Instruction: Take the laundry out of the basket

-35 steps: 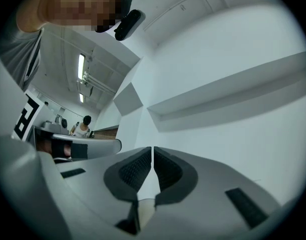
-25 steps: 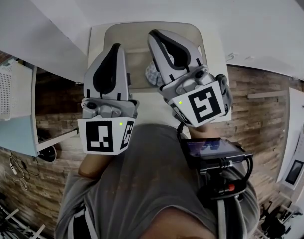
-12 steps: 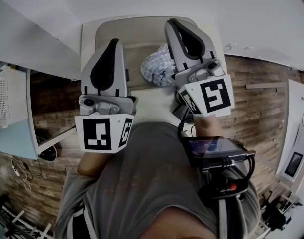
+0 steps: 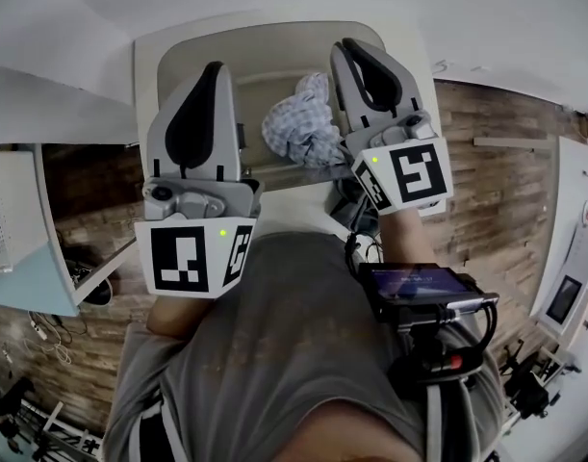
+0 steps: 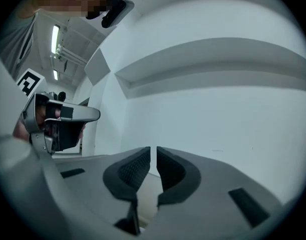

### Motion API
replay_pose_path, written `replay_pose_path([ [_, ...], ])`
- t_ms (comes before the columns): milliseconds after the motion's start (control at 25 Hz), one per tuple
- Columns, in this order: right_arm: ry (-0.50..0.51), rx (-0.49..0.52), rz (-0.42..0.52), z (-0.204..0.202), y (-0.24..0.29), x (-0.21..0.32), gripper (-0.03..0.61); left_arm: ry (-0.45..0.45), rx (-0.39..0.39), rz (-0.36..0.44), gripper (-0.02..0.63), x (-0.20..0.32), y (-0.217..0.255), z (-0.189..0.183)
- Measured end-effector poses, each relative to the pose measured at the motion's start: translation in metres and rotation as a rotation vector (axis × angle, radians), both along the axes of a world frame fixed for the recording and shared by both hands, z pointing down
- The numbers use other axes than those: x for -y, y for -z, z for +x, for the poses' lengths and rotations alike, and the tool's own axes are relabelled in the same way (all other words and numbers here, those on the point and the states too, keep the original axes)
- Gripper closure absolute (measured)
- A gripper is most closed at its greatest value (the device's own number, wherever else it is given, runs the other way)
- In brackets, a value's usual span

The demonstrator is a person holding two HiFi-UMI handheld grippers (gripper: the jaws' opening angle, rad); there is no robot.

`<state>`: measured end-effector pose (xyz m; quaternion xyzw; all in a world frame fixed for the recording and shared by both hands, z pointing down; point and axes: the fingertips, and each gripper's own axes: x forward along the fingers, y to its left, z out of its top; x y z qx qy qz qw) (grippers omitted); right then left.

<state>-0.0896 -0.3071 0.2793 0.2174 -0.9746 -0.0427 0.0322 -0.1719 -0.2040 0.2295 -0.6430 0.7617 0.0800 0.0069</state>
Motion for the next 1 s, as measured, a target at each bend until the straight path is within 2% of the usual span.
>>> replay_pose_path([
  [160, 0.020, -0.079, -0.047, -0.009, -0.027, -0.001, 0.493, -0.021, -0.036, -0.015, 0.606, 0.013, -0.007, -0.008],
  [520, 0.115, -0.268, -0.129, -0.029, -0.083, -0.009, 0.416, -0.070, -0.097, -0.063, 0.606, 0.033, -0.029, -0.018],
  [720, 0.219, -0.436, -0.178, -0.038, -0.116, -0.029, 0.335, -0.067, -0.149, -0.072, 0.606, 0.033, -0.041, -0.034],
  [1000, 0.349, -0.632, -0.243, -0.041, -0.162, -0.047, 0.255, -0.063, -0.231, -0.097, 0.606, 0.042, -0.062, -0.051],
])
